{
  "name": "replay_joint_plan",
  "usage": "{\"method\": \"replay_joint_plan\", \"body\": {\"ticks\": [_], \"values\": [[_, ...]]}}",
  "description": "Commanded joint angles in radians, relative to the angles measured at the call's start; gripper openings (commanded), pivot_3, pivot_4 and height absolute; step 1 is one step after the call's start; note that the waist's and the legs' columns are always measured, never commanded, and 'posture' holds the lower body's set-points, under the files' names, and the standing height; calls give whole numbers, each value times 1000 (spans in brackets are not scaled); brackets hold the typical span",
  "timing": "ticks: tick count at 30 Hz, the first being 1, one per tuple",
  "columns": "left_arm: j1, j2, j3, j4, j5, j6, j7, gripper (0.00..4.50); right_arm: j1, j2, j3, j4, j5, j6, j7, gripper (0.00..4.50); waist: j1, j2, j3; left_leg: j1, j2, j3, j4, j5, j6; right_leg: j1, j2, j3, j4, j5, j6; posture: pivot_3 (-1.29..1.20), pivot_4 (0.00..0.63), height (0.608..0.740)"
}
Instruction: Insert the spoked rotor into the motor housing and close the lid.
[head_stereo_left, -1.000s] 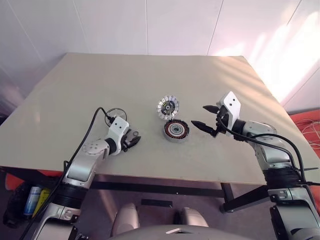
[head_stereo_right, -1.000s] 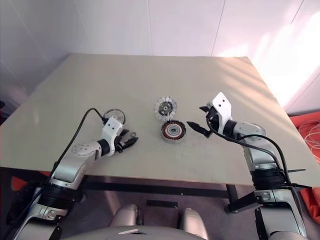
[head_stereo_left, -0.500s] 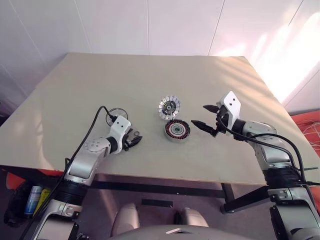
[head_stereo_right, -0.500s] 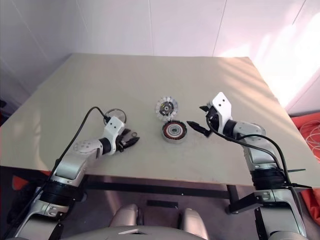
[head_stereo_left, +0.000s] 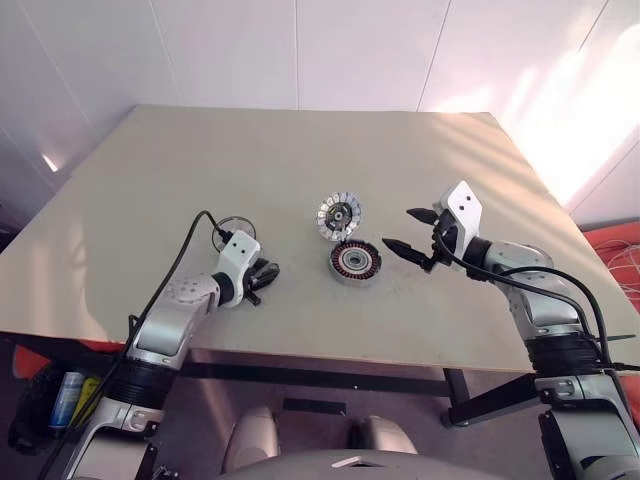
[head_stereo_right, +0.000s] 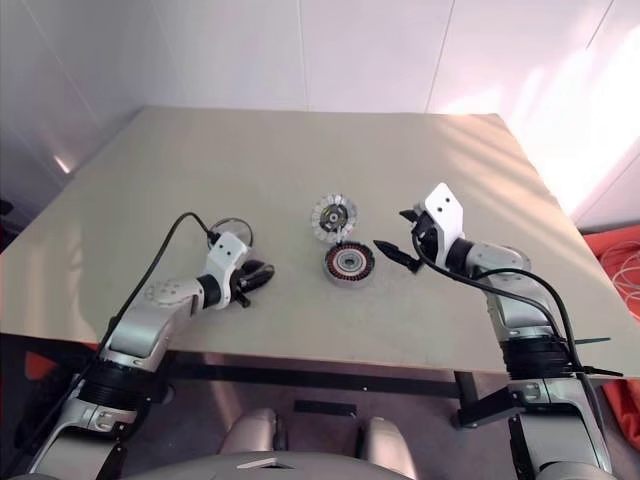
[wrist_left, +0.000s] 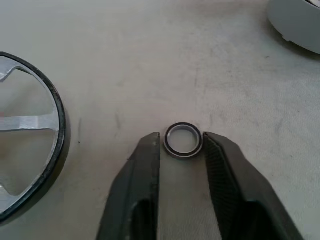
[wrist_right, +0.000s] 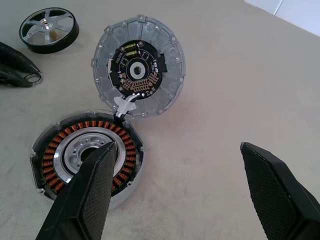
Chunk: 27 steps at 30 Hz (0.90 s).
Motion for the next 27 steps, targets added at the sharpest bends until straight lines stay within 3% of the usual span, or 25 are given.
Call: {"method": "replay_joint_plan", "body": {"ticks": [1,8,11,27], "values": [[15,-2,-40,23,-4,20,-33,1268,-33,2,-16,-13,8,-23,-7,4500,0,1,0,0,0,0,0,0,0,1,0,0,-1,0,0,0,0,740],[13,-1,-42,30,5,12,-38,1268,-34,1,-18,-8,6,-26,-6,4500,0,1,0,1,0,0,0,0,0,3,-1,-2,-4,0,0,0,0,740],[10,-4,-41,35,9,-4,-37,837,-33,-1,-18,-7,6,-27,-5,4500,0,1,-1,1,0,0,0,0,0,3,-1,-2,-4,0,0,0,0,740],[-84,-65,-5,50,-27,-28,-48,835,-30,-2,-17,-5,2,-29,-5,4500,-1,0,0,0,-1,-1,-1,0,1,4,-4,-5,-4,0,0,0,0,740]]}}
